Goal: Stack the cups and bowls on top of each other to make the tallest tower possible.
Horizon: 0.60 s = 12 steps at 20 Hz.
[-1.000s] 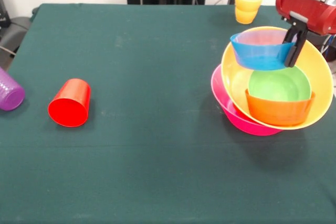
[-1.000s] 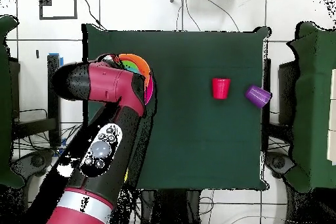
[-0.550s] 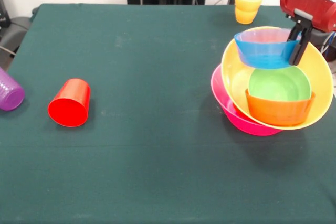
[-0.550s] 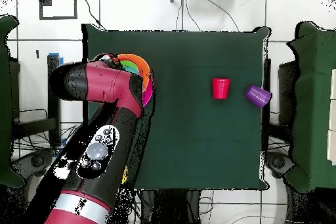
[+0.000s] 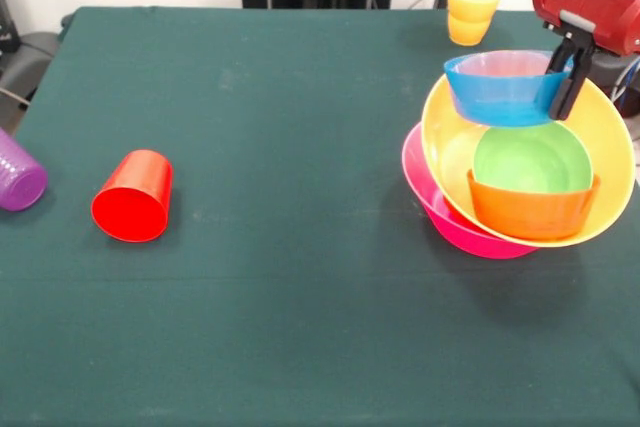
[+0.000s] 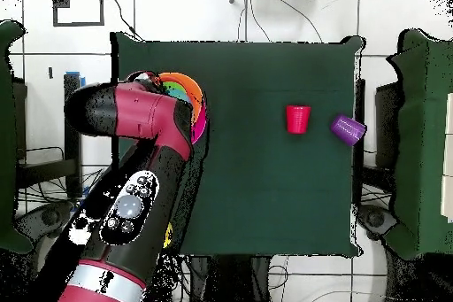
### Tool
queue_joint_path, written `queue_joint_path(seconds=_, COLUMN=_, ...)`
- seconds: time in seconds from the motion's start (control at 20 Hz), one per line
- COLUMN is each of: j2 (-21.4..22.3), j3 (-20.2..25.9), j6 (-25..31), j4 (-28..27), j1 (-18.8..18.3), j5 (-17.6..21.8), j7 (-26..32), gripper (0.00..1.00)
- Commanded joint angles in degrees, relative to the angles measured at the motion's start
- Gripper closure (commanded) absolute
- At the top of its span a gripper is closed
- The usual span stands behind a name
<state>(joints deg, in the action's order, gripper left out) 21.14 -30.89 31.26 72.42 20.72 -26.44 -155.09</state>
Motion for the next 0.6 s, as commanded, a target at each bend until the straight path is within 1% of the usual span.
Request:
queue_joint_path(seconds=0.05, j2=-1.09, j3=3.20, j6=1.02, j4=2.64, j1=1.25, j5=-1.29, j7=-11.80, gripper=1.00)
queue_joint_path(seconds=0.15, j2=-0.41, j3=4.01, j6=2.12, j4=3.18, j1=0.92, j5=-2.30, j7=-12.06, gripper=1.00)
queue_joint_path(seconds=0.35, j2=-0.39, j3=3.05, j6=2.93, j4=3.09, j1=1.71, j5=-2.88, j7=-12.53, gripper=1.00)
queue_joint_path(seconds=0.6, j2=-0.22, j3=2.73, j6=3.11, j4=3.33, j1=1.55, j5=-3.22, j7=-11.85, gripper=1.00)
